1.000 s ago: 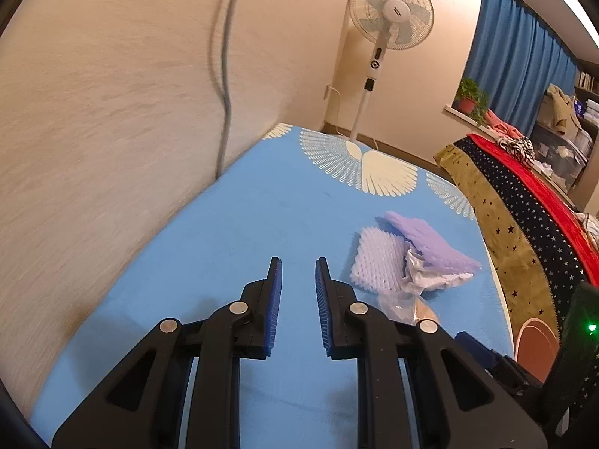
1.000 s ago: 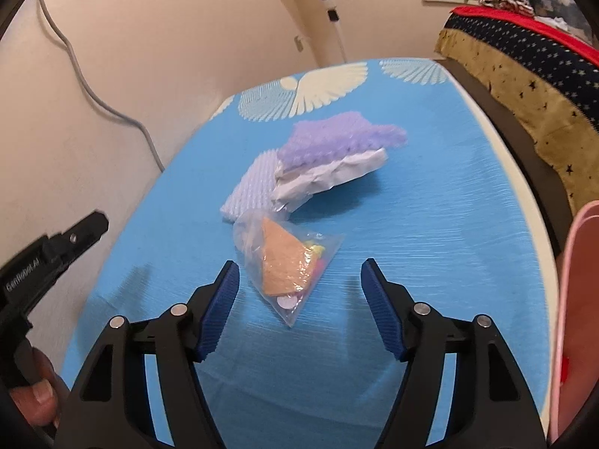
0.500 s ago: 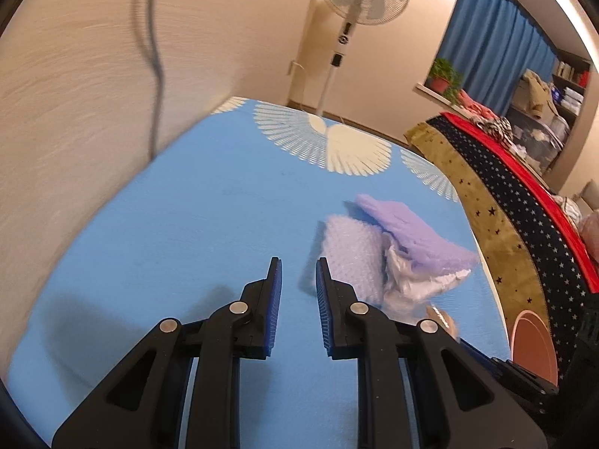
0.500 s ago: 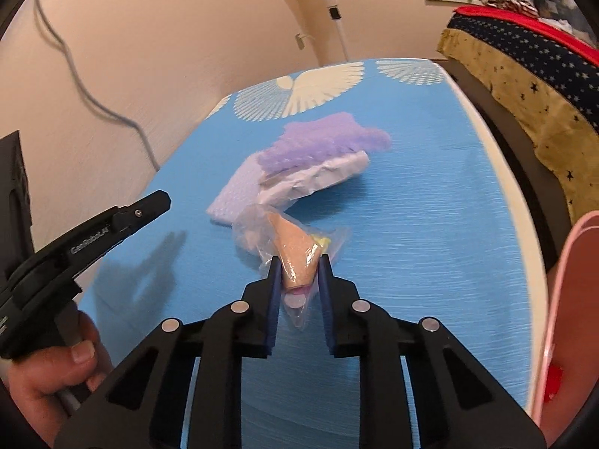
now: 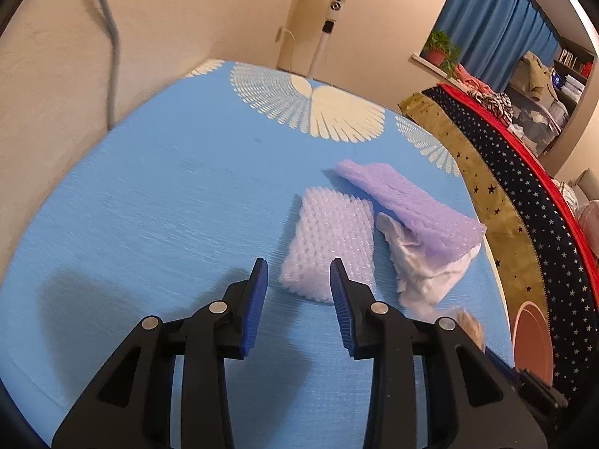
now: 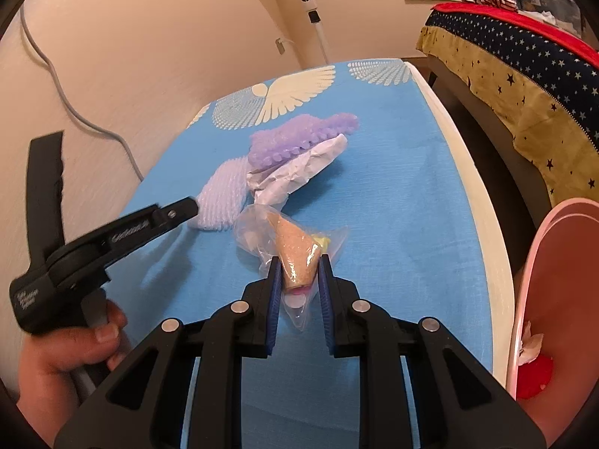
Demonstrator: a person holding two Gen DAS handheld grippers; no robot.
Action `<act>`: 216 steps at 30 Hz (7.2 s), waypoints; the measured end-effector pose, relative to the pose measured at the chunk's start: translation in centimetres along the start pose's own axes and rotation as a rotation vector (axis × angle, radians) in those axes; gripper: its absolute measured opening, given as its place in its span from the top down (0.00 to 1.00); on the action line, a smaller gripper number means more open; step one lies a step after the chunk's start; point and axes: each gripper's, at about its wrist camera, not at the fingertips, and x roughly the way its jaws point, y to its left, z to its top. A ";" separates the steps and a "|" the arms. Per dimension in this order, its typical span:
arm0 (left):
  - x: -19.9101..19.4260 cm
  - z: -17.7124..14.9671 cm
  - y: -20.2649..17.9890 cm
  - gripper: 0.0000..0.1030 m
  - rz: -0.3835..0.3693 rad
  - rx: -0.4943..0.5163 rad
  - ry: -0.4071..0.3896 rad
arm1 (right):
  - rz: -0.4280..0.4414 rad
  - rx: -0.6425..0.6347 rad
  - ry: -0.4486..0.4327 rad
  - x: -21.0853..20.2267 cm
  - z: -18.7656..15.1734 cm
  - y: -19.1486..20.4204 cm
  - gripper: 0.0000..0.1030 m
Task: Collect trash
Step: 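Grasp the clear plastic bag with the right tool while the left tool grasps the white foam net, then carry the plastic bag and white foam net over the pink bin with both tools, then open both tools to drop the bag and foam net into the bin, then move both open tools back toward the lavender foam net and white tissue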
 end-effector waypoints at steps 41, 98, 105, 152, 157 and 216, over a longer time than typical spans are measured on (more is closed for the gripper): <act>-15.0 -7.4 -6.8 0.92 0.012 0.200 -0.168 | -0.128 0.037 -0.194 -17.3 -2.4 -4.0 0.81; -17.0 -10.5 -11.4 0.92 -0.068 0.314 -0.205 | -0.243 0.134 -0.328 -21.8 -3.1 -8.4 0.81; -16.5 -10.6 -12.1 0.92 -0.079 0.331 -0.201 | -0.261 0.143 -0.334 -21.8 -2.9 -8.9 0.81; -13.5 -11.5 -17.1 0.92 -0.171 0.389 -0.161 | -0.379 0.245 -0.365 -22.8 -2.9 -12.9 0.80; -12.9 -11.7 -18.3 0.92 -0.191 0.403 -0.153 | -0.395 0.256 -0.365 -22.8 -2.8 -13.4 0.80; -9.9 -8.3 -12.1 0.82 -0.074 0.238 -0.197 | -0.197 0.133 -0.329 -15.7 0.3 -8.9 0.77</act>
